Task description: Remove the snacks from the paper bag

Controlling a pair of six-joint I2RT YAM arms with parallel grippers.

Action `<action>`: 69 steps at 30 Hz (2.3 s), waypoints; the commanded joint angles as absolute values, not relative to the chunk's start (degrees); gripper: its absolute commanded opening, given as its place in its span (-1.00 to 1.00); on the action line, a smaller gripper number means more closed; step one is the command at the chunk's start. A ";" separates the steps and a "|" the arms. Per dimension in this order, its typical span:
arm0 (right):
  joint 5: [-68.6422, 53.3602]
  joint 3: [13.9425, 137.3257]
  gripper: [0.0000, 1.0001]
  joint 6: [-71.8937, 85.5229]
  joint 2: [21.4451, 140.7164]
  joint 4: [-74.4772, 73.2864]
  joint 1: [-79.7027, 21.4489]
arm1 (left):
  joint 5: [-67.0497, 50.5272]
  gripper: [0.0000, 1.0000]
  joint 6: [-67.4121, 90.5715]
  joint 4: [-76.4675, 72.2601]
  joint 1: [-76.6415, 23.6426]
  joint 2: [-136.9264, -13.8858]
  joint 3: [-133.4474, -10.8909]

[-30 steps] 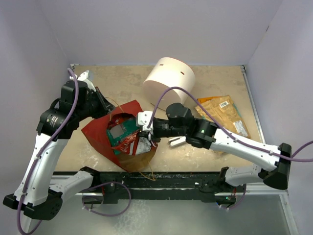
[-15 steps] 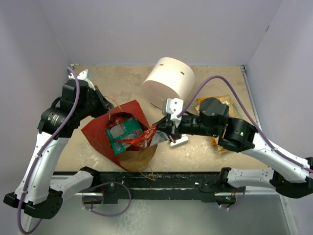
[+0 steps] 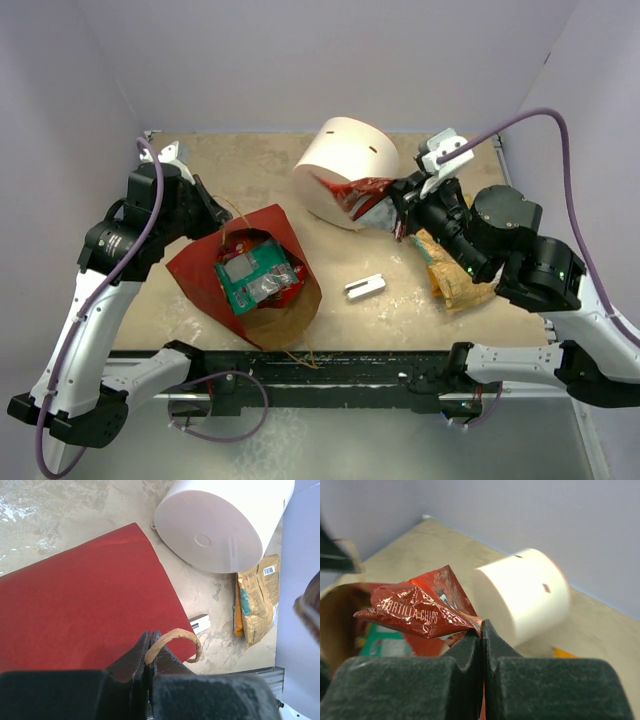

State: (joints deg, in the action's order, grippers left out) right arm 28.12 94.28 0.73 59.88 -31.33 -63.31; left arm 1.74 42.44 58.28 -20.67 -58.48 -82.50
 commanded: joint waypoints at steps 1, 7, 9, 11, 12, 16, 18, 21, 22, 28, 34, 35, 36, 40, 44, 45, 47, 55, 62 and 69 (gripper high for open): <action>51.48 95.51 -1.00 -0.62 61.19 -31.08 -63.08 | 2.77 -1.00 42.41 55.00 -20.63 -57.40 -82.27; 61.35 93.21 -1.00 3.00 63.46 -35.83 -53.00 | 2.47 -1.00 42.45 55.01 -20.64 -57.24 -82.37; 61.34 91.53 -1.00 5.91 63.96 -38.36 -48.68 | 2.28 -1.00 42.40 54.99 -20.65 -57.26 -82.29; 62.10 87.72 -1.00 5.34 64.03 -39.17 -46.46 | 1.94 -1.00 42.01 54.82 -20.65 -57.20 -81.97; 63.08 86.09 -1.00 5.44 64.19 -40.42 -45.41 | 1.78 -1.00 41.89 54.83 -20.64 -57.17 -81.80; 64.29 80.31 -1.00 6.97 63.93 -44.58 -40.49 | 0.53 -1.00 40.71 55.04 -20.57 -57.84 -81.69; 62.70 75.82 -1.00 0.59 62.32 -39.56 -38.09 | 0.00 -1.00 40.22 55.27 -20.61 -58.09 -81.81; 62.93 76.10 -1.00 3.77 64.84 -42.50 -33.25 | -1.03 -1.00 39.85 55.24 -20.65 -58.18 -81.45; 62.53 77.52 -1.00 8.11 66.60 -46.23 -31.12 | -1.44 -1.00 39.69 55.09 -20.61 -58.23 -81.28; 57.16 78.45 -1.00 19.03 71.86 -53.01 -21.87 | -3.85 -1.00 36.85 55.28 -20.65 -59.67 -81.85; 48.44 82.42 -1.00 30.22 78.39 -56.67 -17.24 | -4.22 -1.00 33.28 57.70 -20.61 -61.32 -84.68; 46.24 82.34 -1.00 34.11 79.58 -56.73 -17.18 | -4.28 -1.00 33.16 57.84 -20.63 -61.42 -85.01; 44.07 81.96 -1.00 36.32 80.27 -56.35 -17.22 | -4.42 -1.00 33.07 57.79 -20.65 -61.49 -85.28; 41.58 80.96 -1.00 45.50 82.63 -55.27 -17.15 | -5.14 -1.00 32.37 57.53 -20.58 -61.88 -86.15; 46.08 84.49 -0.93 55.57 86.76 -57.95 -16.23 | -4.34 -1.00 32.07 58.08 -20.65 -61.73 -86.48; 46.38 85.30 -0.88 57.68 87.89 -58.12 -15.62 | -4.04 -1.00 32.15 58.16 -20.64 -61.58 -86.48; 45.66 86.08 -0.86 61.40 89.89 -58.16 -14.52 | -3.52 -1.00 32.32 58.41 -20.63 -61.23 -86.53; 42.14 86.89 -0.98 74.53 96.75 -58.12 -10.63 | -0.85 -1.00 32.31 59.81 -20.58 -60.46 -88.20; 39.60 85.83 -0.83 81.14 98.70 -55.75 -8.91 | -0.15 -1.00 31.95 60.30 -20.65 -60.97 -89.46; 41.94 87.54 0.04 74.30 95.96 -55.75 -8.64 | -1.49 -1.00 31.23 59.83 -20.65 -61.81 -88.97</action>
